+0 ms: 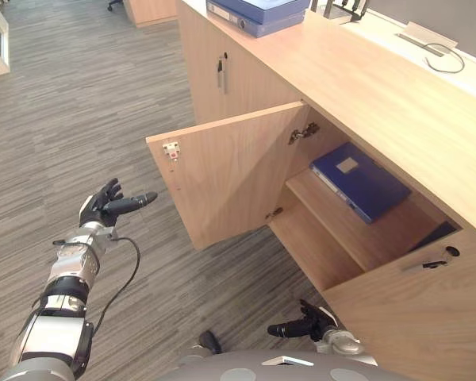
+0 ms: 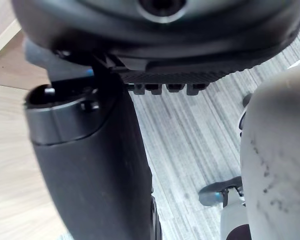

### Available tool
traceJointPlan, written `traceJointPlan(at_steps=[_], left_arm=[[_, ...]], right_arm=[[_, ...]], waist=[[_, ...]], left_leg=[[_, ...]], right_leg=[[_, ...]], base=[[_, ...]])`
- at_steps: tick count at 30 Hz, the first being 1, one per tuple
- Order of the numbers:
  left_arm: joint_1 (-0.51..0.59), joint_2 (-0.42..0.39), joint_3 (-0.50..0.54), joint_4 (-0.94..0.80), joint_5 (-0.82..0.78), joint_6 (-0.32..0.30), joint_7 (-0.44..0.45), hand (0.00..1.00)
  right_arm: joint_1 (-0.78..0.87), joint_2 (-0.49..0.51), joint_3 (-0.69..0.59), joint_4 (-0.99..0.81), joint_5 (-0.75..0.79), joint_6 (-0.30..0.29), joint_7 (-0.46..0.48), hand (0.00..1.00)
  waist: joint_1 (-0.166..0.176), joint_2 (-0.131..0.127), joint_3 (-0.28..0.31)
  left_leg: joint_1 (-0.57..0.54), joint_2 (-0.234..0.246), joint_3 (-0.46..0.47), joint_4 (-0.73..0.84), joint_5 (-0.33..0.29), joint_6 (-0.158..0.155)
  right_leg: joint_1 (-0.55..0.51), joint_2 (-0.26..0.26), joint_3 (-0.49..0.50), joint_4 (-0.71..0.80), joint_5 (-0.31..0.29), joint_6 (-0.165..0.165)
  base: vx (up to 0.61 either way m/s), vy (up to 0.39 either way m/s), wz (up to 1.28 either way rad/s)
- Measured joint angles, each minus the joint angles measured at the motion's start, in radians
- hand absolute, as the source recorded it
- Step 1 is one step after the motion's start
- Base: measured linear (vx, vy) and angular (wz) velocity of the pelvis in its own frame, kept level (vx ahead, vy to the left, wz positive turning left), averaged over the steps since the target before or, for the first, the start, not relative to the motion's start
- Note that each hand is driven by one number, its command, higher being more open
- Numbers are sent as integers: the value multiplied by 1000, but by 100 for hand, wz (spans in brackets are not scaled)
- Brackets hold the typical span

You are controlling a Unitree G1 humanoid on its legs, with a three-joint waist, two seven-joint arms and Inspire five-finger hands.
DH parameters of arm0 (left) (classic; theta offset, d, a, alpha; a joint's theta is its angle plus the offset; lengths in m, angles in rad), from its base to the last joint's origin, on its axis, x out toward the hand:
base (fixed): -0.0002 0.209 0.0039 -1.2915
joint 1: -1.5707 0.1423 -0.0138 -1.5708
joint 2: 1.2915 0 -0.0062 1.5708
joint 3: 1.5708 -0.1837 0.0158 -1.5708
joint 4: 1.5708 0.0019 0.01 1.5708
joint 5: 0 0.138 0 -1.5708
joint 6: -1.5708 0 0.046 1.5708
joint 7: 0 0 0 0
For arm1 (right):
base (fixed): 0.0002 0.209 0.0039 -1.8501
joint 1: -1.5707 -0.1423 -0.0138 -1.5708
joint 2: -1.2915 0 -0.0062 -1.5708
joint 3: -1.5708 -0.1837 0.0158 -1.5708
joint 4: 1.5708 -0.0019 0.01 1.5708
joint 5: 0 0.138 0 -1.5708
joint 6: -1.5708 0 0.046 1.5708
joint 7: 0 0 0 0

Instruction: Walk over to the cabinet, pick up the folder, carry it to the office cabinet, place the folder inside the office cabinet, then close the office cabinet door

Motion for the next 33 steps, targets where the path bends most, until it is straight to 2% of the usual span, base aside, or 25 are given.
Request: traceJointPlan(at_steps=[6,12,17,20,22,27,29,33], left_arm=[[-52,0,-57,4,39,1,0,100],[-162,-8,-90,61,72,3,16,100],[-185,-9,-112,89,65,12,24,100],[-184,-8,-179,56,33,17,18,100],[-178,9,-255,-4,0,21,13,100],[-65,149,-524,-299,-83,38,-79,100],[-23,154,-552,-389,-93,40,-115,100],[47,154,-698,-633,-235,81,-150,100]], right_arm=[[25,-1,12,-59,3,-1,2,100],[40,-3,12,-103,14,-1,2,100],[55,-6,11,-120,34,-2,2,100],[59,-9,10,-120,34,-2,3,100],[60,-10,2,-121,34,-1,13,100],[68,-23,8,-127,31,-1,28,100],[71,-36,16,-125,28,-1,36,100],[56,-52,15,-78,-6,-8,32,100]], waist=[[-26,1,-1],[-53,2,-2],[-55,4,-3],[-52,8,-5],[-48,12,-4],[-39,20,-12],[-38,30,-29],[-20,45,-38]], left_leg=[[-1,32,3,0,19,-26],[-29,50,-4,-1,60,-44],[-39,55,-34,-4,91,-56],[-52,58,-56,-5,92,-56],[-74,57,-78,-6,90,-56],[-88,38,-105,-6,66,-34],[-107,27,-111,-6,65,-31],[-111,-6,-119,-5,58,-20]], right_leg=[[-16,22,22,0,-1,-1],[-48,38,33,3,-8,-14],[-62,38,33,3,-12,-20],[-70,39,23,3,-13,-21],[-86,38,7,1,-13,-20],[-83,26,-10,-7,-5,-21],[-90,23,-12,-24,9,-18],[-82,0,-8,-45,41,-8]], base=[[-2,-91,-13],[-46,-56,-10],[-100,-37,-3],[-115,9,14],[-134,38,23],[-103,78,16],[-37,100,21],[-7,120,11]])
